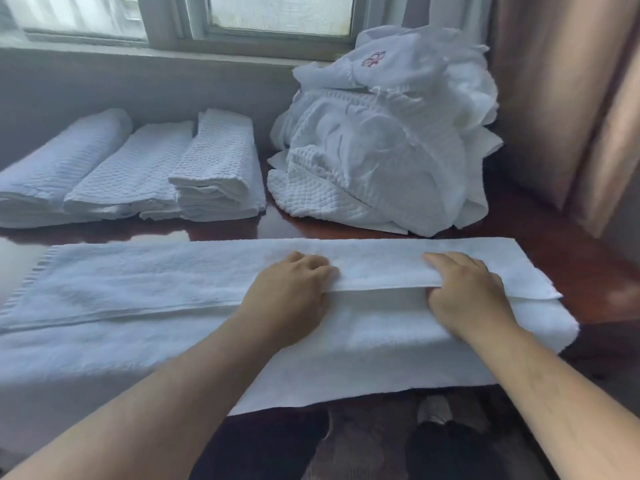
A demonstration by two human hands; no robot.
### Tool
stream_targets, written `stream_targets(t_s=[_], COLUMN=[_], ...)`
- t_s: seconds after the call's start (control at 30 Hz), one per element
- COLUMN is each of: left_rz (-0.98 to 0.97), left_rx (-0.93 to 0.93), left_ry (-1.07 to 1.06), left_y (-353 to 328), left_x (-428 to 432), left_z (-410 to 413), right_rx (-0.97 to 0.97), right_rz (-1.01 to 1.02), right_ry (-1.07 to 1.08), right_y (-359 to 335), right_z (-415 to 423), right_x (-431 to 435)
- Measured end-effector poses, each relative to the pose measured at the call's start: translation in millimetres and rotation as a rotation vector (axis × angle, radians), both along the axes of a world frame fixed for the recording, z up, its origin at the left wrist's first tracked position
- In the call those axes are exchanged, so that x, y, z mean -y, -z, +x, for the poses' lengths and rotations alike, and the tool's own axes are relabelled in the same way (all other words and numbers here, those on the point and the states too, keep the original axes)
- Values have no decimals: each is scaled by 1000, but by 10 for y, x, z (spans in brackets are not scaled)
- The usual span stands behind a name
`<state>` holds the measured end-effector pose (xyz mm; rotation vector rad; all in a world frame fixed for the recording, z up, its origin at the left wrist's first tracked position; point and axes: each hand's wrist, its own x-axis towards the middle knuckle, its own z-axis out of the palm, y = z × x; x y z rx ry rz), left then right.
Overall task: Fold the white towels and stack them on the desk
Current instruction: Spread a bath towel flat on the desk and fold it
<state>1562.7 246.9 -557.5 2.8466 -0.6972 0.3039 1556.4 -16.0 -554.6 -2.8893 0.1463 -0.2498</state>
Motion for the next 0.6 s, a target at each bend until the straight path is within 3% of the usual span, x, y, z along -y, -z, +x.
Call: stream_targets(t_s=[0.13, 0.3, 0.47, 0.6], left_rz=[-12, -92, 120, 134], left_rx=[11, -104, -209, -182], left_ry=[-22, -6, 71, 81], left_y=[9, -90, 48, 124], left_x=[3, 97, 297, 275], left_z=[-31, 101, 131, 153], right_rx=[30, -135, -200, -196], right_rz=[52, -6, 9, 8], right_ry=[25, -47, -206, -61], right_y=[79, 97, 65, 127], right_z=[23, 87, 16, 51], right_x=[339, 434, 738, 922])
